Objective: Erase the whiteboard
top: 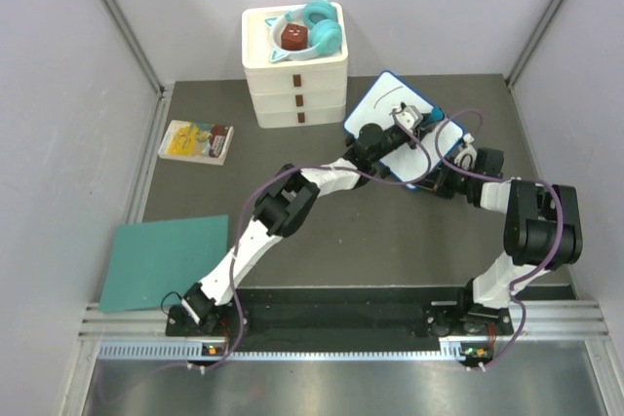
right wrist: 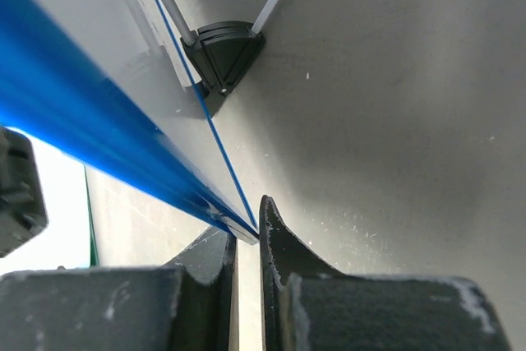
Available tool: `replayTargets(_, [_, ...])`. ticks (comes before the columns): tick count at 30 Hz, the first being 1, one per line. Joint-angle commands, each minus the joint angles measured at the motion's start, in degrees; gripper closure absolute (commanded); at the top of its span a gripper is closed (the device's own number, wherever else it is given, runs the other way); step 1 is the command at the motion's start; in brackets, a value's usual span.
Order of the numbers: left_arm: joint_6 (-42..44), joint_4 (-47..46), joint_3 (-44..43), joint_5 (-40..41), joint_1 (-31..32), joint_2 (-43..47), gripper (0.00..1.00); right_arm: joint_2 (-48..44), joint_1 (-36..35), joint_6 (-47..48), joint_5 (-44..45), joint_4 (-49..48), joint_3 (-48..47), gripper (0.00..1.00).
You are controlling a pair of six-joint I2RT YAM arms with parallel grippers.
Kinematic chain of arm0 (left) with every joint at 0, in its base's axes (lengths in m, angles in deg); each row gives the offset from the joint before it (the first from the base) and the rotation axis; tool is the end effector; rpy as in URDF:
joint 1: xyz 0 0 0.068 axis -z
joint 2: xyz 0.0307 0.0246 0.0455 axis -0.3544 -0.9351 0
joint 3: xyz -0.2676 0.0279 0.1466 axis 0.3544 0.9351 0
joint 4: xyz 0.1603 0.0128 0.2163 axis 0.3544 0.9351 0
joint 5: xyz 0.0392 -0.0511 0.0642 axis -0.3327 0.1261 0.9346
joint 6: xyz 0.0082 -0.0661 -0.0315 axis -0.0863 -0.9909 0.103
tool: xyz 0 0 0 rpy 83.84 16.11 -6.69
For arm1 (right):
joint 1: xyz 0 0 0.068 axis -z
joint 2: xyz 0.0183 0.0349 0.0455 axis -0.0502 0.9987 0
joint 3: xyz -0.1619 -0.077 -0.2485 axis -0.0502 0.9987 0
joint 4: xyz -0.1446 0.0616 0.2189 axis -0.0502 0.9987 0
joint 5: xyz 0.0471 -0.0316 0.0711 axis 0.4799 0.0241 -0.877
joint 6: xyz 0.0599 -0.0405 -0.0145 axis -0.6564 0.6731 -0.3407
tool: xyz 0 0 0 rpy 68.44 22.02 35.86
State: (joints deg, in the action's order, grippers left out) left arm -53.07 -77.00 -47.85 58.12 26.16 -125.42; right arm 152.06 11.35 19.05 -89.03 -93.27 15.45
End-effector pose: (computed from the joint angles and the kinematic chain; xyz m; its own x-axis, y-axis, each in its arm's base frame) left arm 0.4378 -0.4914 0.1914 0.2474 -0.2471 -0.9369 0.8687 0.4848 0.1016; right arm 0.3209 -0.0043 0.1431 -0.7999 0.4406 -0.4074 -0.0253 0.6536 0.7564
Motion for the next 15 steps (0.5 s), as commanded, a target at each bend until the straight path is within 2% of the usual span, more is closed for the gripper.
replayTargets(1, [9.2, 12.3, 1.1, -0.5, -2.1, 4.8, 1.0, 0.7, -3.6, 4.8, -3.0, 14.6, 4.4, 1.0])
replayTargets(7, [16.9, 23.4, -5.3, -11.4, -2.4, 3.3, 0.93, 0.3, -3.6, 4.8, -2.9, 14.7, 4.4, 1.0])
replayTargets(11, [14.1, 21.2, -6.2, -16.1, -2.4, 2.2, 1.0, 0.4, -3.6, 4.8, -2.9, 14.6, 4.4, 1.0])
replayTargets(15, [12.1, 20.8, -5.0, -22.7, -2.3, 2.3, 1.0, 0.4, -3.6, 4.9, -3.0, 14.6, 4.4, 1.0])
